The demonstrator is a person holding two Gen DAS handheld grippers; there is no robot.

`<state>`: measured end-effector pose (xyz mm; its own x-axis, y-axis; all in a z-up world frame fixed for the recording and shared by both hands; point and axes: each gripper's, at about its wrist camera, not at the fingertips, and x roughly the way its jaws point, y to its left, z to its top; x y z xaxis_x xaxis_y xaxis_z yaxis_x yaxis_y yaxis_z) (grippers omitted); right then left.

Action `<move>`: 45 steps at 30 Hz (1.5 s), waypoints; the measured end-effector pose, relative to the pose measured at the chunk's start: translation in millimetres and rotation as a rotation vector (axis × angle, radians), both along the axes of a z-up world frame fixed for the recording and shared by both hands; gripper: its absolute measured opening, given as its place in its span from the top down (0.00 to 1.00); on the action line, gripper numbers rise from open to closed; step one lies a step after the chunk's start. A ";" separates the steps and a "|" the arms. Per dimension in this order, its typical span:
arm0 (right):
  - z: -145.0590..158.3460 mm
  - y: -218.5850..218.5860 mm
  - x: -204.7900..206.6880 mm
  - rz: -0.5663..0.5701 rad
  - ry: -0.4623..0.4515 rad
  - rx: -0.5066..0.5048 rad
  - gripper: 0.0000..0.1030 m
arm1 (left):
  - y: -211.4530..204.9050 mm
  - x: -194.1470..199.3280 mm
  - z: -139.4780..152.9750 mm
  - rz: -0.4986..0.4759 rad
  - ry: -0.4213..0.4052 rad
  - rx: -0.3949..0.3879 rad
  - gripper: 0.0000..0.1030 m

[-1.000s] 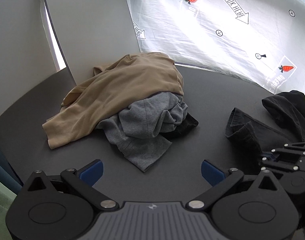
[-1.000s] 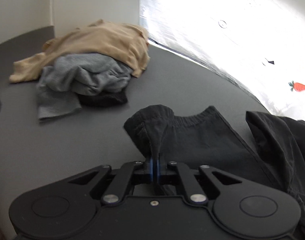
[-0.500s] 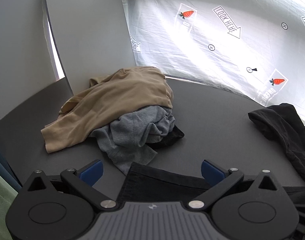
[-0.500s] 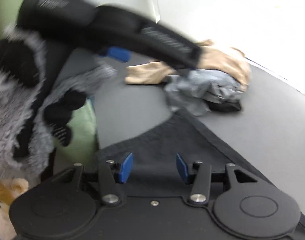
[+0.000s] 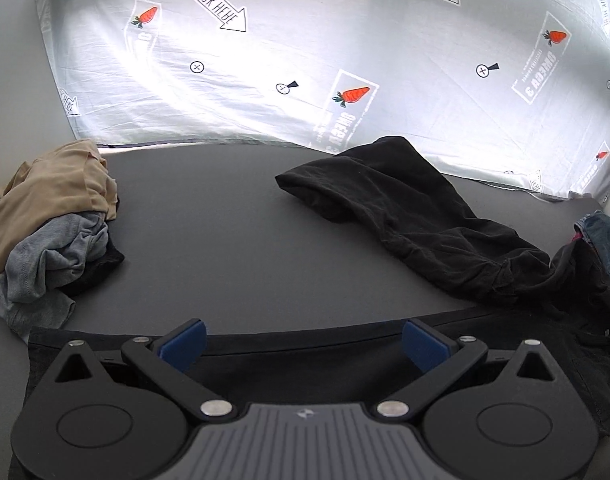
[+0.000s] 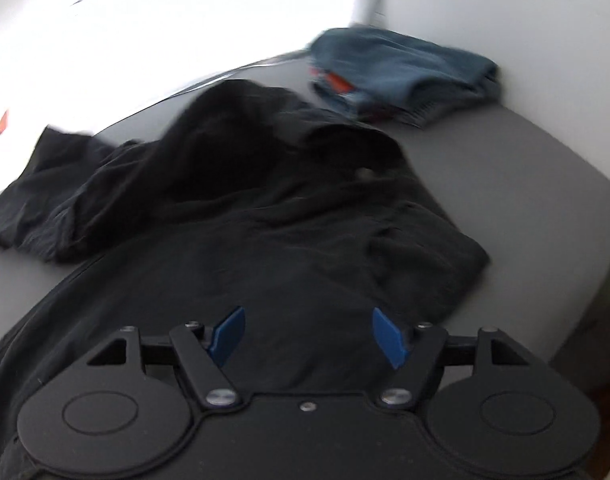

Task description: Fold clothes

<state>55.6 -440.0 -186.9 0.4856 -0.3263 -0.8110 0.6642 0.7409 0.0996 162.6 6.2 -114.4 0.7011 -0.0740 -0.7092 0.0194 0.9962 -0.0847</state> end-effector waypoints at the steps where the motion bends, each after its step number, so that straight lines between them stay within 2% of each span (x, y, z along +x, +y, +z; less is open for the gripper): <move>1: -8.6 -22.0 -9.2 -0.069 -0.010 0.034 0.29 | -9.5 -0.9 0.5 -0.007 0.000 0.006 0.00; 3: -21.9 -50.8 -17.6 -0.142 -0.017 0.017 0.29 | -27.4 -4.6 2.4 -0.011 0.001 0.016 0.00; 6: -40.3 -81.5 -10.9 -0.118 0.015 -0.061 0.29 | -48.8 -13.4 4.2 0.000 0.008 0.029 0.00; 9: -61.6 -111.6 -4.3 -0.076 0.028 0.008 0.29 | -67.2 -20.0 3.1 0.014 0.025 0.050 0.00; 10: -64.8 -115.7 -1.9 -0.065 0.024 0.017 0.26 | -72.6 -21.9 2.9 0.019 0.030 0.057 0.00; 11: -63.0 -115.0 -0.2 -0.053 0.011 0.010 0.36 | -76.8 -23.2 2.7 0.025 0.032 0.061 0.00; 12: -59.1 -113.2 1.0 -0.039 -0.004 0.002 0.57 | -82.2 -24.2 3.2 0.033 0.034 0.062 0.00; 13: -52.0 -110.2 1.6 -0.034 -0.015 -0.022 0.72 | -87.6 -24.7 3.4 0.042 0.038 0.060 0.00; 14: -43.2 -106.7 1.9 -0.034 -0.023 -0.056 0.81 | -92.7 -24.3 3.2 0.043 0.041 0.061 0.00; 16: -23.6 -100.7 1.0 -0.027 -0.036 -0.131 0.88 | -102.8 -23.6 2.8 0.045 0.046 0.064 0.00; 18: 2.4 -104.8 -4.7 -0.043 -0.044 -0.221 0.88 | -113.5 -22.0 3.7 0.035 0.041 0.069 0.00; 20: 15.6 -117.4 -10.2 -0.096 -0.037 -0.251 0.88 | -121.6 -20.1 4.3 0.024 0.038 0.070 0.00; 23: 0.4 -136.4 -7.1 -0.151 0.133 -0.335 0.86 | -126.2 -17.7 4.2 0.017 0.038 0.080 0.00; 25: -14.3 -139.4 0.0 -0.120 0.238 -0.366 0.76 | -122.2 -18.0 3.5 0.020 0.039 0.098 0.00; 27: -12.9 -125.1 6.1 -0.086 0.271 -0.488 0.54 | -112.6 -17.6 1.5 0.042 0.049 0.109 0.00; 29: -7.0 -105.5 15.8 -0.041 0.278 -0.629 0.41 | -97.5 -14.8 -1.6 0.085 0.068 0.103 0.00; 31: 3.1 -81.4 33.6 0.036 0.233 -0.713 0.38 | -80.2 -9.6 -3.8 0.127 0.086 0.082 0.00; 34: 14.7 -33.3 68.7 0.229 0.119 -0.740 0.31 | -56.6 -1.1 -3.9 0.162 0.084 0.070 0.00; 37: 18.8 30.8 107.6 0.447 0.002 -0.718 0.29 | -36.0 8.2 -2.2 0.178 0.068 0.084 0.00; 40: 16.4 97.2 152.1 0.629 -0.080 -0.650 0.29 | -14.0 19.4 -4.0 0.189 0.060 0.083 0.00; 42: 10.4 142.3 181.3 0.764 -0.120 -0.615 0.27 | 3.2 30.3 -7.8 0.203 0.065 0.070 0.00; 45: -2.0 210.8 214.8 0.955 -0.150 -0.643 0.26 | 26.0 51.4 -15.9 0.217 0.080 0.033 0.00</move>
